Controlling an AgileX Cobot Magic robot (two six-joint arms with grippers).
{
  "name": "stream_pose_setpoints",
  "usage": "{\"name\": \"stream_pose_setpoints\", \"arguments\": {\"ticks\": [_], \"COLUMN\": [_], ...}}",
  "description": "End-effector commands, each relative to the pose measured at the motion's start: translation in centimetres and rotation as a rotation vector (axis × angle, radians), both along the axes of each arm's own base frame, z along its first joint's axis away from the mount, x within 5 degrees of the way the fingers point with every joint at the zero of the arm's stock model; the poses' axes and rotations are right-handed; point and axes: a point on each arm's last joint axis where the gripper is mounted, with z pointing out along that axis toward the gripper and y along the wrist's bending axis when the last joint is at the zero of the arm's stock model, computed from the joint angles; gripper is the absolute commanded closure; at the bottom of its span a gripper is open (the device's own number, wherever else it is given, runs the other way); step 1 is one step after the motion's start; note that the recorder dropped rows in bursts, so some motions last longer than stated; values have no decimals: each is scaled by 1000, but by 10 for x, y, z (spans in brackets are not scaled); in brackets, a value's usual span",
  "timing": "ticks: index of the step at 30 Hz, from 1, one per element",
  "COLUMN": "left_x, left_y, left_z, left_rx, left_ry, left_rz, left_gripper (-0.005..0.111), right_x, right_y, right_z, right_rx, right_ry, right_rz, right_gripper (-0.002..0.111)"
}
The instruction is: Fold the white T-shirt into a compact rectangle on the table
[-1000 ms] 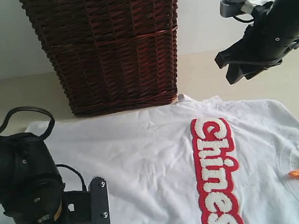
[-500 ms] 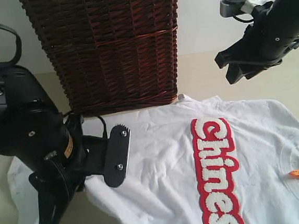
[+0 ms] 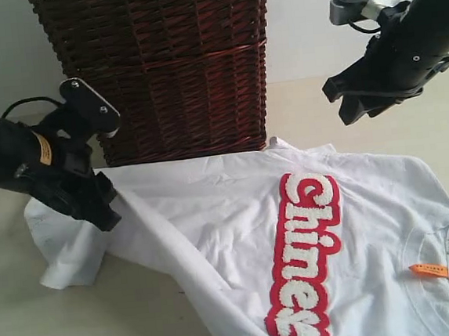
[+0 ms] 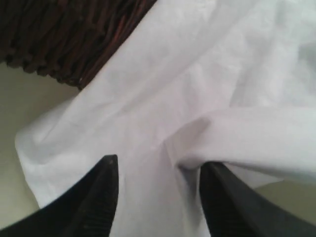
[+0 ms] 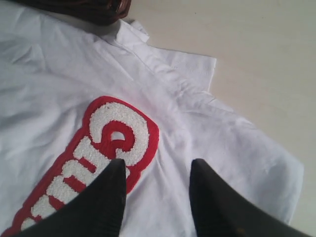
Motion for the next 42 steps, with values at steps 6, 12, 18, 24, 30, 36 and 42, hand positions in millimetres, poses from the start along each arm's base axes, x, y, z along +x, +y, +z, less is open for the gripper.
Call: {"name": "stream_pose_setpoints", "arguments": {"ticks": [6,12,18,24,30,36,42], "left_x": [1,-11,-56,-110,-100,-72,-47], "left_y": [24,31,-4,-28,-26,-25,-11], "left_z": [-9,29,51,-2,-40,-67,-70], "left_rx": [7,-36,-70,185,349,387,390], "left_ry": [71,23,101,304,264,261,201], "left_rz": [155,215,-20,-287,-218,-169,-30], "left_gripper": [57,67,93,71,70,70,70], "right_x": [-1,-1,0,-1,-1,0,0], "right_y": [1,1,1,3,4,4,4], "right_z": [5,5,5,6,6,6,6], "right_rx": [16,17,19,37,49,48,48], "right_ry": [-9,-13,-18,-18,-18,-24,-28], "right_rz": [8,7,5,12,14,17,18], "right_gripper": [67,67,67,67,67,67,67]}}
